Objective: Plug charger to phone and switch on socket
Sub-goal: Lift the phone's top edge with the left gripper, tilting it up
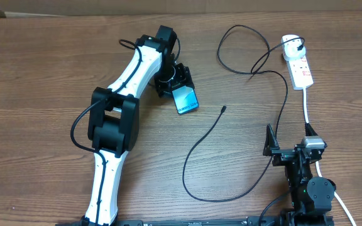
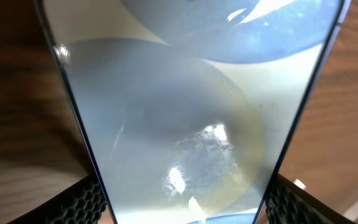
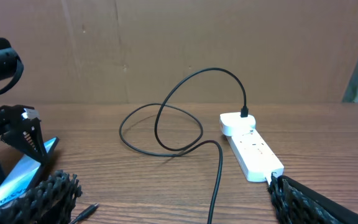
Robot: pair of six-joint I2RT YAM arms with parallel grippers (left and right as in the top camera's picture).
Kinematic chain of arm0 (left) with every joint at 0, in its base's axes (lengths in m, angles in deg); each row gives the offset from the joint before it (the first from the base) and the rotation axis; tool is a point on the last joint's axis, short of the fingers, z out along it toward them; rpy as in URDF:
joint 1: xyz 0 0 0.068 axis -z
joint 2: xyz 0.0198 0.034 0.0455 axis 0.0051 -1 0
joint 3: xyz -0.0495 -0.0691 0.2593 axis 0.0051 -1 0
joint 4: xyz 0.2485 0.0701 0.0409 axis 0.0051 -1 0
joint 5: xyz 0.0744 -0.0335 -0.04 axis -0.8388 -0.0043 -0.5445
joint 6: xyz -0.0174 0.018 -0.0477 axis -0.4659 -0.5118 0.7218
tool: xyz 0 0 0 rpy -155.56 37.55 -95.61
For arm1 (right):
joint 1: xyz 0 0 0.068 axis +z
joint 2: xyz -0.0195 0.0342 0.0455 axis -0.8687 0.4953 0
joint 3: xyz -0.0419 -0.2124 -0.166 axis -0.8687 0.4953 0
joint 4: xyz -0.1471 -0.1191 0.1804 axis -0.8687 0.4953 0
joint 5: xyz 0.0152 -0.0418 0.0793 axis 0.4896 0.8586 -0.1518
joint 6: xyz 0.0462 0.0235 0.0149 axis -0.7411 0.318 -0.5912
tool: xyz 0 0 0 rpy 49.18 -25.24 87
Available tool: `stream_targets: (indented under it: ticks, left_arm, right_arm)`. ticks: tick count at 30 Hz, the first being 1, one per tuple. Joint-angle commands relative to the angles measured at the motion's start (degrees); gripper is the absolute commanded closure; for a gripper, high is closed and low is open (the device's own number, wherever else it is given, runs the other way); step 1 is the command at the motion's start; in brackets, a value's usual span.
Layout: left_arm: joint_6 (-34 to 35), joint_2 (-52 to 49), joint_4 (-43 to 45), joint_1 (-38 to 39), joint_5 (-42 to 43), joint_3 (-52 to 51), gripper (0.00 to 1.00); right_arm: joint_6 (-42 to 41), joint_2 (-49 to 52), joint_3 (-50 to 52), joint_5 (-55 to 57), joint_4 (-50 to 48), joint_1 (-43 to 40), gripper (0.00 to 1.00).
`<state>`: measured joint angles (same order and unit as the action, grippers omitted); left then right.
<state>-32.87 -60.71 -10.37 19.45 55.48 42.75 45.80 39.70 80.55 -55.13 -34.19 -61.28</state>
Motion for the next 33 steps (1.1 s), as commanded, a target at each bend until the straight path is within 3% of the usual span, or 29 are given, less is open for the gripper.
stream_targets:
  ticks: [1, 7, 13, 18, 22, 33]
  left_arm:
    - [-2.3, -3.3, -0.2, -0.7, 13.0, -1.8, 0.26]
    - [-3.0, -3.3, -0.2, -2.3, 20.2, -1.8, 0.26]
    - [-3.2, -3.3, -0.2, -3.1, 20.6, -1.8, 0.27]
    - [-3.1, -3.3, -0.2, -3.0, 16.2, -1.8, 0.27]
    - [-2.6, -3.3, -0.2, -2.5, 9.8, -1.8, 0.21]
    - [1.4, -3.3, -0.2, 0.8, -5.4, -1.8, 0.2]
  right_arm:
    - [0.0, -0.6, 0.6, 0.5, -0.3, 0.3, 0.0]
    - [0.0, -0.6, 0.6, 0.6, -0.3, 0.3, 0.0]
    - [0.0, -0.6, 0.6, 0.5, -0.3, 0.3, 0.0]
    - [0.0, -0.6, 0.6, 0.5, -0.3, 0.3, 0.0]
    - [0.0, -0.6, 0.6, 0.5, -0.3, 0.3, 0.0]
    - [0.0, -0.6, 0.6, 0.5, -0.3, 0.3, 0.0]
